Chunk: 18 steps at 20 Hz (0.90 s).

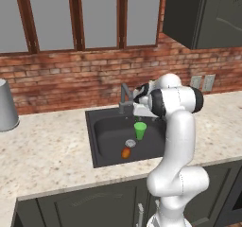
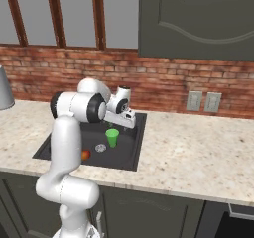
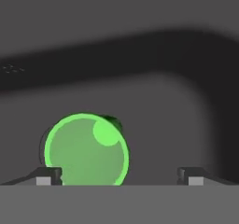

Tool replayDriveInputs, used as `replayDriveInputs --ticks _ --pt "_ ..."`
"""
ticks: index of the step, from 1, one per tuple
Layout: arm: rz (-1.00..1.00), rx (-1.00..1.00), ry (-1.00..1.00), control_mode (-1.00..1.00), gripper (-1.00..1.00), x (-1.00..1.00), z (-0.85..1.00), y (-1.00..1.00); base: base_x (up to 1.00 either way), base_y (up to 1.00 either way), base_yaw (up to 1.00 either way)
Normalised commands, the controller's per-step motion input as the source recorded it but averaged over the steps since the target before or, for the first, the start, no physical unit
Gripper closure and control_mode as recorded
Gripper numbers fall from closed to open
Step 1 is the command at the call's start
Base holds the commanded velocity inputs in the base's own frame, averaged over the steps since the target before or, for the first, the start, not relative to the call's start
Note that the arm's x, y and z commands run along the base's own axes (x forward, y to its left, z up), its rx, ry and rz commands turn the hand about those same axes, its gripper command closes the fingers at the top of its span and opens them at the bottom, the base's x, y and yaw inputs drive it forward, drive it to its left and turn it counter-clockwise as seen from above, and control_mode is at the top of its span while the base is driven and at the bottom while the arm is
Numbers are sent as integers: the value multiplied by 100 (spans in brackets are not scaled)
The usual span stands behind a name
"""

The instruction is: Pick the cup and colander and place them in the sink. Then turn on the water.

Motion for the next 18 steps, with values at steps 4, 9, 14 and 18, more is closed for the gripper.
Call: replayDriveInputs --ticks 4,9,14,18 --pt "0 0 -2 -100 -100 -18 62 -3 0 0 0" --pt "0 0 0 -100 -100 -39 65 0 0 0 0" --pt "0 -2 0 -100 -100 -46 53 0 0 0 0" --pt "0 -5 0 -100 -100 -67 45 0 0 0 0"
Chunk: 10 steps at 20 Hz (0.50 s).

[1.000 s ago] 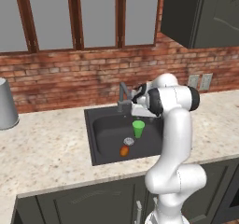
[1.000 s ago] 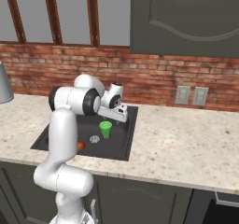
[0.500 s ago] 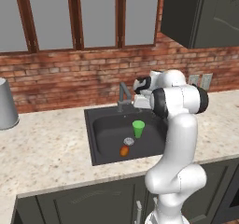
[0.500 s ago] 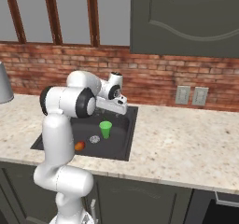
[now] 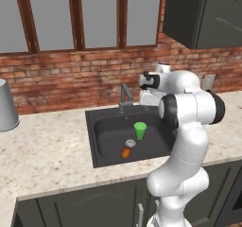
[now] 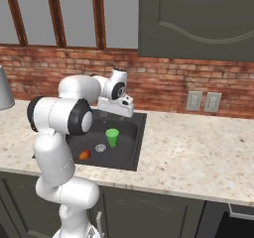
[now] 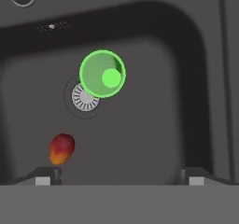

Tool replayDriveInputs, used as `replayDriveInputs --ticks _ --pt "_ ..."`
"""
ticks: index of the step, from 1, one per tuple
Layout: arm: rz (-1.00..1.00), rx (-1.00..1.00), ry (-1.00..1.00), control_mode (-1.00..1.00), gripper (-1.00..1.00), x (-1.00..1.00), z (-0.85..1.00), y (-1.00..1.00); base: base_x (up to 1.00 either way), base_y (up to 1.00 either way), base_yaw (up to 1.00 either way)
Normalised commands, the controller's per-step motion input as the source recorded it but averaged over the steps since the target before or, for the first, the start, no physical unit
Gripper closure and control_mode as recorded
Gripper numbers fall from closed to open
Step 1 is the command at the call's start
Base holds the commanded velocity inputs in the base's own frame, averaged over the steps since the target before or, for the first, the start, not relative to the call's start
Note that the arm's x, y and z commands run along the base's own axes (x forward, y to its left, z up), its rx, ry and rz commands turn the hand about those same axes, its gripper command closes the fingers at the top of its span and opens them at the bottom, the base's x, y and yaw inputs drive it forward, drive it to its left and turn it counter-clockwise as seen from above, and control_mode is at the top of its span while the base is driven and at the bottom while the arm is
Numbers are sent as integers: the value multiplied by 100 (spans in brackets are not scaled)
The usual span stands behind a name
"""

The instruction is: Pick the cup and colander and place them in the sink. Then turn on the water.

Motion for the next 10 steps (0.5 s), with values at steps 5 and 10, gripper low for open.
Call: replayDriveInputs --ticks 5,10 --pt "0 -3 0 -100 -100 -82 33 0 0 0 0" --pt "0 0 0 -100 -100 -75 31 0 0 0 0"
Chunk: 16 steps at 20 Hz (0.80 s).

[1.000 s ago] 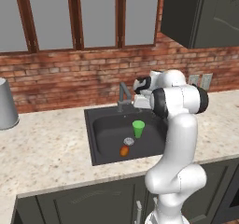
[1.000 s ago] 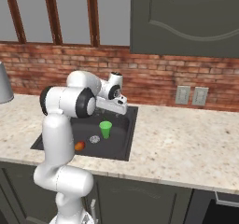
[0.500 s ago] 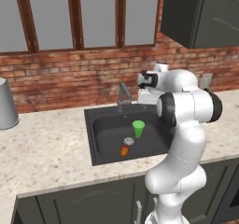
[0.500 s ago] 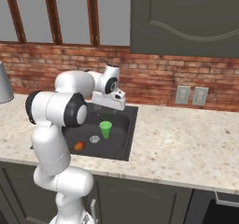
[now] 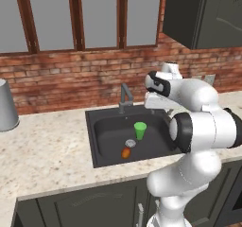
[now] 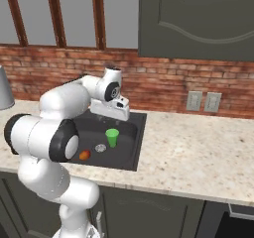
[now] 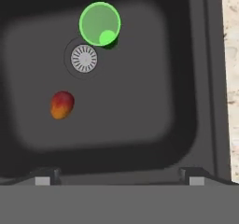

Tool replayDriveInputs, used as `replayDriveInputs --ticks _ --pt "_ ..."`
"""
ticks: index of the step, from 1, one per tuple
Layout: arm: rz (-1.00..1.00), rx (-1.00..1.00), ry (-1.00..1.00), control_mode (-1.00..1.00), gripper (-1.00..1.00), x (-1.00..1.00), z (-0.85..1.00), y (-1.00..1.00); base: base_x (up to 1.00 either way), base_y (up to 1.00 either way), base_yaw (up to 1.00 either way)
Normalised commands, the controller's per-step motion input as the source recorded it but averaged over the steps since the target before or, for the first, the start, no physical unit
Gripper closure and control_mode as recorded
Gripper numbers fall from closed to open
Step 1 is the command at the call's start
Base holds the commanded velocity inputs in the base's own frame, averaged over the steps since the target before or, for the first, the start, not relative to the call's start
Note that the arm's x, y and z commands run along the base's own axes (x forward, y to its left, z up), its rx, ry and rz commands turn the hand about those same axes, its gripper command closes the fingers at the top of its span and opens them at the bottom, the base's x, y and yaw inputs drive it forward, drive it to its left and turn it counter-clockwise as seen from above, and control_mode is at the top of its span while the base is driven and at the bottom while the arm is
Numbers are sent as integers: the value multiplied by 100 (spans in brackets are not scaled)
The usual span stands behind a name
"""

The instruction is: Pick the cup and colander and place them in the sink. Then turn on the water.

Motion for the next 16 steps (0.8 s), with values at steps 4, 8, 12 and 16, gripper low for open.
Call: replayDriveInputs --ticks 4,8,12,16 --pt "0 -2 0 -100 -100 -54 21 15 0 0 0" --pt "0 -3 0 -100 -100 -52 25 22 0 0 0" --pt "0 0 0 -100 -100 -39 19 14 0 0 0" --pt "0 0 -2 -100 -100 -37 1 8 0 0 0"
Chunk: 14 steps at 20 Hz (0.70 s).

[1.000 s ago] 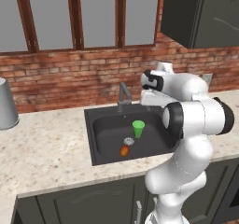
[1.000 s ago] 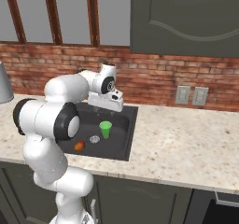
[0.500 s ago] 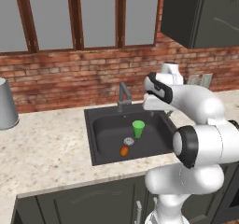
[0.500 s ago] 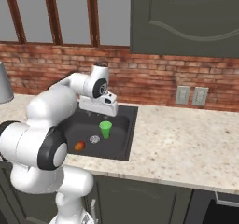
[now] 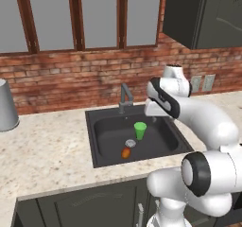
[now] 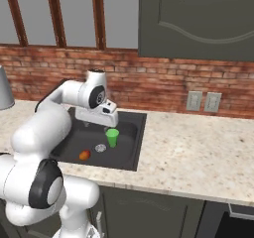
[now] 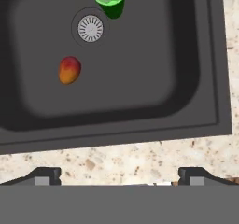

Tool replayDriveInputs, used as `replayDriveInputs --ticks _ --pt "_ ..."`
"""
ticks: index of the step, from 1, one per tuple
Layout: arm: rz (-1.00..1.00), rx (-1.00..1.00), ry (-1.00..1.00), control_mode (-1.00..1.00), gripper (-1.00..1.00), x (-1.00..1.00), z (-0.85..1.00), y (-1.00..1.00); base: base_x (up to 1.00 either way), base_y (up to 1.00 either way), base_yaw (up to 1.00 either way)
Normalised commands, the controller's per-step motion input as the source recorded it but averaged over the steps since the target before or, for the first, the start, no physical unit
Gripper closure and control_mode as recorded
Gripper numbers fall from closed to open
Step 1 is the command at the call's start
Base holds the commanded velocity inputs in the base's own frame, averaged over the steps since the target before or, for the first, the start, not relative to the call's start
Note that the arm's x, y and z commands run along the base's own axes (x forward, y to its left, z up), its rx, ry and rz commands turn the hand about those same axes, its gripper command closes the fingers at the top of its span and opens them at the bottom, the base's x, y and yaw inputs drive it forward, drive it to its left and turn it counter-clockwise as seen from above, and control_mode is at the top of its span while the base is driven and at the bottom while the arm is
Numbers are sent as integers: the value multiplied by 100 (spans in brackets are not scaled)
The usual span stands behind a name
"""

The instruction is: Pick the cup and colander and place them in the sink. Then turn on the water.

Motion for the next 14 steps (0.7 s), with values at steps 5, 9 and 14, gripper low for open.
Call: replayDriveInputs --ticks 5,9,14 --pt "0 0 -8 -100 -100 -41 2 1 0 0 0" --pt "0 -9 -23 -100 -100 -41 0 13 0 0 0" --pt "3 -6 -19 -100 -100 -16 11 5 0 0 0"
